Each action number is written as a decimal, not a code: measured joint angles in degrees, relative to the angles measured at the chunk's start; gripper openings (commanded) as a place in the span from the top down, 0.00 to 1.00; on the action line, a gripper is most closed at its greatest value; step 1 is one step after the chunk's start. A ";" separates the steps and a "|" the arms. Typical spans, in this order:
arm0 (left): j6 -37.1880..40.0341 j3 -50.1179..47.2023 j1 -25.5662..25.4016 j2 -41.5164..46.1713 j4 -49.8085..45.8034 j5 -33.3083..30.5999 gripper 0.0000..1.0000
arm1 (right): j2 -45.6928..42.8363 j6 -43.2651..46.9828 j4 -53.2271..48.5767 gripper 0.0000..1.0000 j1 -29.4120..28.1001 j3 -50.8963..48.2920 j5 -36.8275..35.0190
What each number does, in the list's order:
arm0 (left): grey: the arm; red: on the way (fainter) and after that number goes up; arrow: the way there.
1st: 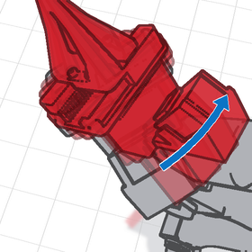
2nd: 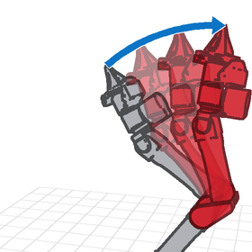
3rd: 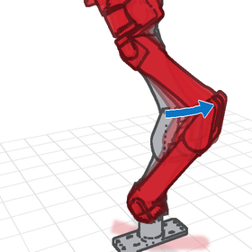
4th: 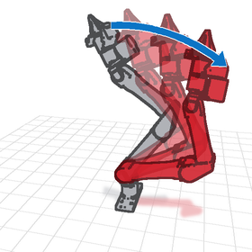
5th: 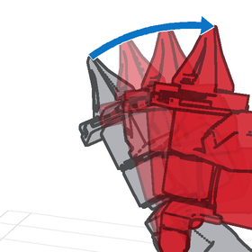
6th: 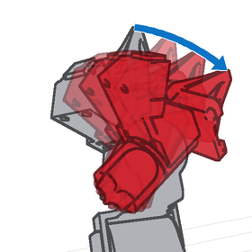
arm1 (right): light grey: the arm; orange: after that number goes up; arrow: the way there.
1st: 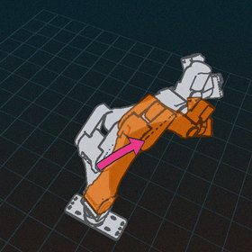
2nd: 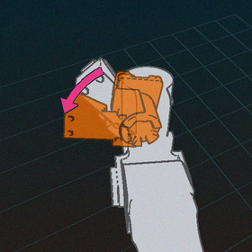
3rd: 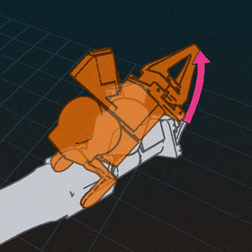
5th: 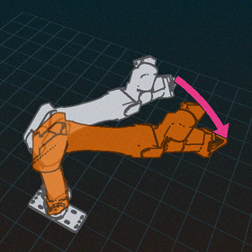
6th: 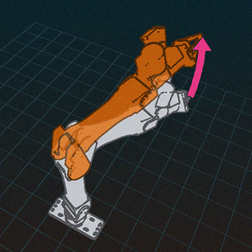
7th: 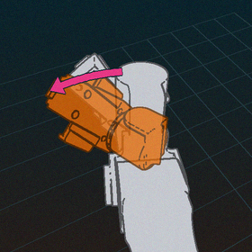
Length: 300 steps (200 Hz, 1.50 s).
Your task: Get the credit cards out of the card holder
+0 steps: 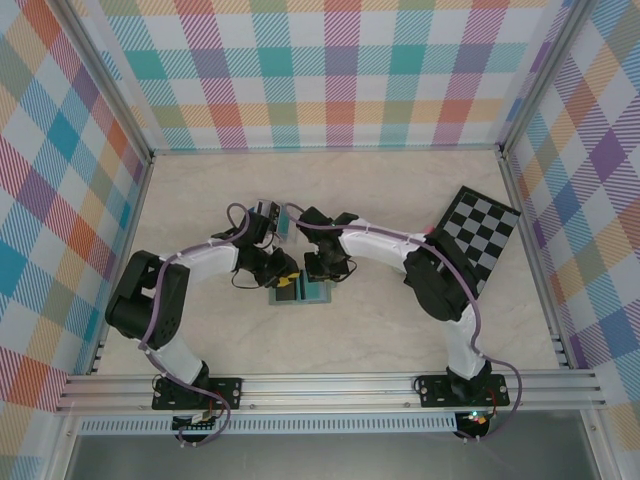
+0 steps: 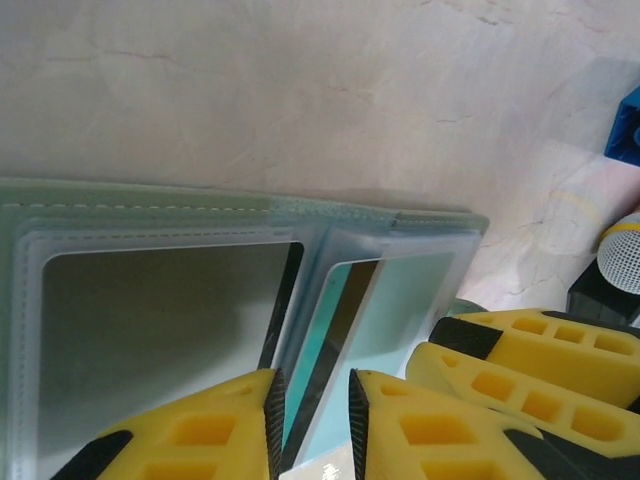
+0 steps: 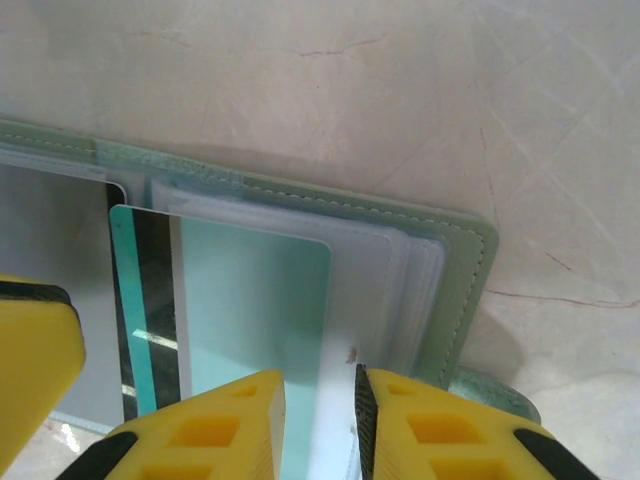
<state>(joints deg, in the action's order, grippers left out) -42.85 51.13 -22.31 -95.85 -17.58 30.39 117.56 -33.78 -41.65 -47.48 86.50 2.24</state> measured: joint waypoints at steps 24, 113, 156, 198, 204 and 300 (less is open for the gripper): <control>0.00 0.00 0.00 -0.85 -0.04 0.02 0.74 | 0.87 -0.04 -0.09 0.73 0.24 0.44 0.52; 0.00 -0.22 0.00 -2.36 1.75 1.18 0.80 | 1.92 0.17 0.00 0.73 0.50 1.01 4.33; -0.83 -1.42 0.00 -2.36 5.44 3.65 0.81 | 2.14 0.15 -0.04 0.73 0.52 1.16 4.50; -1.33 -2.71 0.37 -2.36 7.52 4.81 0.86 | 2.29 0.15 -0.26 0.73 0.57 1.36 4.52; -1.33 -2.93 0.48 -2.36 7.72 4.92 0.87 | 2.32 0.13 -0.28 0.73 0.57 1.36 4.52; 0.92 -5.60 4.26 1.46 7.61 6.62 1.00 | 2.32 -0.07 -0.39 0.73 0.63 1.38 4.50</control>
<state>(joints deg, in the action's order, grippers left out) -41.93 45.54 -18.04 -94.39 -9.98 37.01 119.87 -33.85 -42.04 -46.85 87.88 6.74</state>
